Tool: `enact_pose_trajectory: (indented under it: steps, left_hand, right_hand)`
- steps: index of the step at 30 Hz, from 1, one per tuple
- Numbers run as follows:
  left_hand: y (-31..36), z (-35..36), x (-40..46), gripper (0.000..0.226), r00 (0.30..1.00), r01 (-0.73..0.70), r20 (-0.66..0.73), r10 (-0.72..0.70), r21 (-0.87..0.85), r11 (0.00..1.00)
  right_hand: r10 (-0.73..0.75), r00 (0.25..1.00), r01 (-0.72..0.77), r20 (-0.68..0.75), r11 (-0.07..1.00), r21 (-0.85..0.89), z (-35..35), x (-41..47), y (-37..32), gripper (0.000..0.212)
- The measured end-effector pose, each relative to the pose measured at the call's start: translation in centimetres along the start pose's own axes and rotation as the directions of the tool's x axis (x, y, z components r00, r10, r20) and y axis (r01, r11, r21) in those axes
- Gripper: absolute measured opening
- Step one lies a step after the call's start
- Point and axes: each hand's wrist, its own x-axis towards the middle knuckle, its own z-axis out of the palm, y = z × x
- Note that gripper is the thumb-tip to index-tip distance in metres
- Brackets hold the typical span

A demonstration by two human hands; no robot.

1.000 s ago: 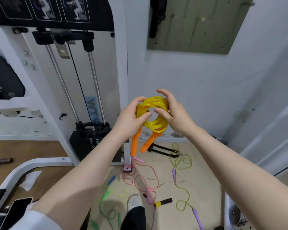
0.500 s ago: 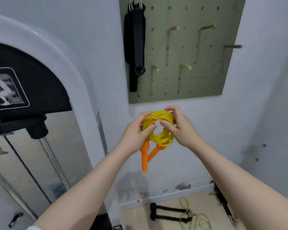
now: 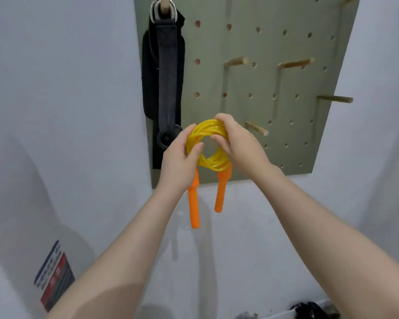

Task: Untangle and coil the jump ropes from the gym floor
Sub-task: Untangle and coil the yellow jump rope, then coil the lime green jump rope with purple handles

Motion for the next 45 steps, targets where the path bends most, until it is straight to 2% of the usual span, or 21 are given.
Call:
enact_pose_trajectory:
  steps: [5,8,13,16,18,19,22,24,25,26,29,30,31,33,34,35,37,39,42,45]
  left_hand:
    - [-3.0,4.2,3.9,0.04,0.997,0.021,-0.077,-0.008,0.171,0.985]
    - [-4.7,5.3,5.4,0.04,0.984,0.04,-0.178,-0.005,0.197,0.98]
    - [-8.4,4.3,6.6,0.038,0.979,0.045,-0.203,0.004,0.237,0.97]
    - [-9.5,4.0,7.4,0.04,0.972,0.021,-0.232,0.048,0.283,0.959]
    - [-10.1,4.3,8.1,0.042,0.957,0.034,-0.284,0.068,0.339,0.94]
    - [-10.6,4.6,8.6,0.042,0.947,0.068,-0.315,0.066,0.395,0.916]
    - [-12.1,5.6,9.6,0.039,0.879,0.103,-0.433,0.199,0.58,0.808]
    - [-11.8,6.0,10.0,0.038,0.895,0.193,-0.438,0.084,0.551,0.812]
    - [-11.7,6.3,10.3,0.039,0.903,0.257,-0.427,-0.054,0.434,0.863]
    - [-11.8,6.3,10.5,0.041,0.89,0.323,-0.431,-0.151,0.362,0.874]
    - [-11.0,5.7,9.9,0.034,0.89,0.45,-0.334,-0.312,0.527,0.721]
    - [-11.0,5.3,9.2,0.035,0.913,0.407,-0.285,-0.291,0.606,0.684]
    - [-10.9,5.0,8.1,0.034,0.932,0.361,-0.253,-0.26,0.568,0.74]
    - [-10.7,4.4,5.5,0.035,0.984,0.169,-0.14,-0.11,0.546,0.82]
    - [-10.4,3.9,3.8,0.044,0.997,0.071,-0.074,-0.035,0.558,0.827]
    - [-10.3,3.2,2.2,0.053,1.0,0.03,-0.01,-0.03,0.583,0.812]
    - [-10.7,1.7,-0.9,0.054,0.987,0.093,0.045,-0.152,0.612,0.785]
    - [-11.1,0.3,-4.3,0.04,0.958,0.169,0.088,-0.273,0.598,0.783]
    - [-12.2,-1.6,-9.7,0.031,0.9,0.247,0.15,-0.41,0.6,0.761]
    - [-13.4,-2.2,-14.9,0.03,0.834,0.333,0.173,-0.525,0.6,0.727]
  right_hand:
    - [-0.006,1.0,0.004,0.017,0.997,0.083,2.9,4.0,6.0,0.037]
    - [-0.056,0.997,0.05,0.052,0.993,0.105,5.0,6.1,7.9,0.039]
    - [-0.182,0.98,0.173,0.081,0.979,0.108,8.3,8.3,9.9,0.044]
    - [-0.265,0.96,0.27,-0.09,0.961,0.052,10.3,8.8,10.7,0.042]
    - [-0.257,0.94,0.26,-0.226,0.965,-0.016,11.9,9.3,11.0,0.043]
    - [-0.258,0.928,0.253,-0.268,0.966,-0.055,12.6,9.6,11.2,0.047]
    - [-0.294,0.904,0.218,-0.311,0.942,-0.256,14.3,10.2,11.4,0.055]
    - [-0.265,0.913,0.155,-0.312,0.929,-0.336,15.0,10.3,11.5,0.056]
    - [-0.247,0.921,0.136,-0.301,0.928,-0.346,15.0,10.4,11.4,0.059]
    - [-0.231,0.933,0.129,-0.277,0.931,-0.341,14.9,10.4,11.3,0.061]
    - [-0.162,0.978,0.132,-0.13,0.968,-0.212,13.7,9.7,10.5,0.065]
    - [-0.123,0.987,0.11,-0.103,0.987,-0.121,13.1,9.1,10.2,0.066]
    - [-0.081,0.992,0.079,-0.096,0.997,-0.023,12.6,8.3,9.8,0.068]
    - [-0.001,0.991,0.017,-0.135,0.992,0.123,11.7,5.8,8.9,0.073]
    - [0.032,0.987,-0.005,-0.158,0.986,0.166,11.4,4.4,8.4,0.074]
    - [0.058,0.983,-0.022,-0.175,0.98,0.197,11.3,2.9,8.0,0.073]
    - [0.105,0.979,-0.062,-0.175,0.97,0.234,11.6,-0.3,7.1,0.067]
    - [0.121,0.985,-0.09,-0.119,0.968,0.234,12.3,-3.8,6.1,0.059]
    - [0.12,0.991,-0.128,0.055,0.974,0.187,13.8,-9.8,4.3,0.048]
    - [0.151,0.963,-0.187,0.222,0.971,0.151,14.9,-16.5,2.7,0.037]
